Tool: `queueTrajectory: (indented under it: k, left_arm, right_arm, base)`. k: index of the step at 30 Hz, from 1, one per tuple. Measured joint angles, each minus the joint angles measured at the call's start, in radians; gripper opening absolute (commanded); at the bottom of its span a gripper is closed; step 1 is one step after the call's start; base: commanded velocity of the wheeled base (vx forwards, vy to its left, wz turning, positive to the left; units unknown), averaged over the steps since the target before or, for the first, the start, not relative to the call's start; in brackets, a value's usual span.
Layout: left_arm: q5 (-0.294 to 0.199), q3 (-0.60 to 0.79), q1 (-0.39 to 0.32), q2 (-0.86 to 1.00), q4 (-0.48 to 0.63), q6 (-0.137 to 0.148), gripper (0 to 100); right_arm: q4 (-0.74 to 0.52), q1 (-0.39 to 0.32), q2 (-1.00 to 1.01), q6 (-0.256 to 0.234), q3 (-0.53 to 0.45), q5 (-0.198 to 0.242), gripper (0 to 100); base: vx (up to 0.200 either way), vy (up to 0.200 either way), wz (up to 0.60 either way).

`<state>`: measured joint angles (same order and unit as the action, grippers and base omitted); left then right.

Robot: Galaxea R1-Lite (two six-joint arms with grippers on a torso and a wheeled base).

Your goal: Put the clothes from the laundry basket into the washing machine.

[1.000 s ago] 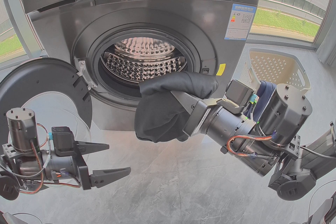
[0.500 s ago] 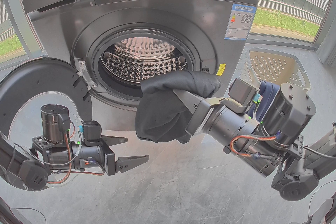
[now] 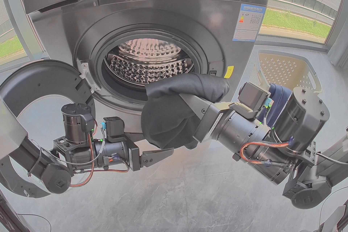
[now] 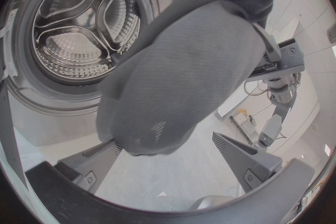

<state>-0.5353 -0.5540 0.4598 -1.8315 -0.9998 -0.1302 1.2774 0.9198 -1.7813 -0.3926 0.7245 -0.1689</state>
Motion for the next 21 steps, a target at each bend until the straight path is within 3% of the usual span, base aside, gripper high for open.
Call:
queueTrajectory:
  k: [3, 6, 13, 21]
  left_arm:
    - [-0.001, 0.009, 0.032, -0.007, -0.053, -0.039, 100]
    - [0.002, 0.021, 0.054, -0.01, -0.115, -0.054, 100]
    - [0.023, 0.018, 0.067, -0.031, -0.14, -0.055, 100]
    - [0.104, -0.014, 0.067, -0.047, -0.156, -0.059, 100]
  right_arm:
    - [0.0, 0.0, 0.0, 0.001, -0.002, 0.0, 0]
    - [0.0, 0.0, 0.0, 0.001, -0.003, 0.0, 0]
    - [0.002, 0.001, 0.0, 0.001, -0.005, 0.0, 0]
    - [0.001, 0.007, 0.001, 0.001, -0.006, -0.001, 0]
  base:
    - [0.0, 0.0, 0.0]
    - [0.0, 0.0, 0.0]
    - [0.0, 0.0, 0.0]
    - [0.0, 0.0, 0.0]
